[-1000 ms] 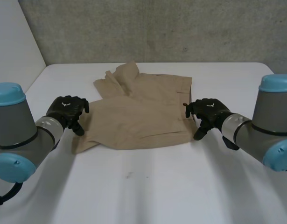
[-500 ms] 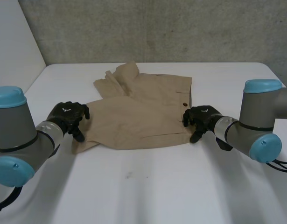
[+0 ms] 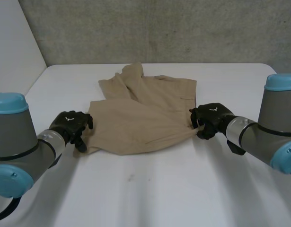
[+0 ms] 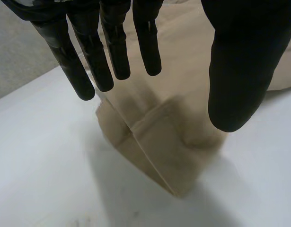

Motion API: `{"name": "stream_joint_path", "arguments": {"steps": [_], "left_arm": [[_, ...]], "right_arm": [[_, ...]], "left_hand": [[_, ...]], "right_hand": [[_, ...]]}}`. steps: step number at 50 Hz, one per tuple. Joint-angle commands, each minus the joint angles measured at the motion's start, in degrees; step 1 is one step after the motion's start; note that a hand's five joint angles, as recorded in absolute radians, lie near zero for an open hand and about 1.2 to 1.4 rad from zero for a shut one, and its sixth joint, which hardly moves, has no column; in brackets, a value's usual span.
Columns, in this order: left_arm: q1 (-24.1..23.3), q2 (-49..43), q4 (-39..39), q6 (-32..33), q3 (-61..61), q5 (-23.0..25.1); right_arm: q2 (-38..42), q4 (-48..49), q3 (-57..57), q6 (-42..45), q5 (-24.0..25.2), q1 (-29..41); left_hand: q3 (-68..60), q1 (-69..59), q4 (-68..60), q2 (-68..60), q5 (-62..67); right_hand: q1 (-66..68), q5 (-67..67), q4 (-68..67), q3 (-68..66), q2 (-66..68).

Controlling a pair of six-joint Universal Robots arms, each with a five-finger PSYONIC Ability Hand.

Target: Fold the shorts.

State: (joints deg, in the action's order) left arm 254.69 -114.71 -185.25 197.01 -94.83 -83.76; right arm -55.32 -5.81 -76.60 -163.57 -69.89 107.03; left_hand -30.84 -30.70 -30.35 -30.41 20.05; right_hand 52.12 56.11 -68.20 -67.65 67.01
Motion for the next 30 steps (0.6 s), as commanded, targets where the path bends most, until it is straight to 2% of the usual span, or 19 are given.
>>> {"name": "stream_joint_path", "arguments": {"steps": [1,13,20,21,25,26,28,30], "left_arm": [[-0.33,-1.04,-0.63,0.3,-0.44,-0.26],[-0.25,-5.17,-3.98,0.47,2.45,-0.52],[0.02,-9.12,-3.54,5.65,4.83,-0.52],[0.1,-9.56,-3.54,6.53,5.0,-0.52],[0.72,-10.45,-3.54,9.09,5.71,-0.79],[0.63,-10.45,-3.54,9.18,5.62,-0.7],[0.63,-9.84,-3.54,9.26,5.18,-0.79],[0.54,-8.26,-3.45,9.09,4.4,-0.7]], "right_arm": [[-1.98,1.15,-4.08,2.9,0.11,-0.07],[-2.07,1.24,-5.05,4.57,0.2,0.02],[-2.16,1.24,-5.58,6.77,0.02,-0.07],[-2.16,1.24,-5.67,6.86,0.02,-0.07],[-2.16,1.24,-5.67,6.95,0.02,0.02],[-2.16,1.24,-5.67,6.95,0.02,0.02],[-2.24,1.24,-5.67,6.95,0.02,0.02],[-2.42,1.32,-5.67,7.03,-0.24,0.02]], "left_hand": [[-3.43,-3.56,-3.92,-3.86,4.22],[-4.78,-4.91,-5.27,-5.2,5.56],[-8.13,-8.26,-8.62,-8.55,8.91],[-10.31,-10.44,-10.8,-10.73,11.09],[-33.15,-33.28,-33.64,-33.57,33.93],[-43.03,-43.16,-43.52,-43.46,43.82],[-49.14,-49.28,-49.63,-49.57,49.93],[-49.16,-49.3,-49.65,-49.59,49.95]], "right_hand": [[27.88,13.89,-11.8,-12.35,12.99],[27.88,13.89,-11.8,-12.35,12.99],[27.88,13.89,-11.8,-12.35,12.99],[27.88,13.89,-11.8,-12.35,12.99],[27.88,13.89,-11.8,-12.35,12.99],[27.88,13.89,-11.8,-12.35,12.99],[27.88,13.89,-11.8,-12.35,12.99],[27.88,13.89,-11.8,-12.35,12.99]]}}
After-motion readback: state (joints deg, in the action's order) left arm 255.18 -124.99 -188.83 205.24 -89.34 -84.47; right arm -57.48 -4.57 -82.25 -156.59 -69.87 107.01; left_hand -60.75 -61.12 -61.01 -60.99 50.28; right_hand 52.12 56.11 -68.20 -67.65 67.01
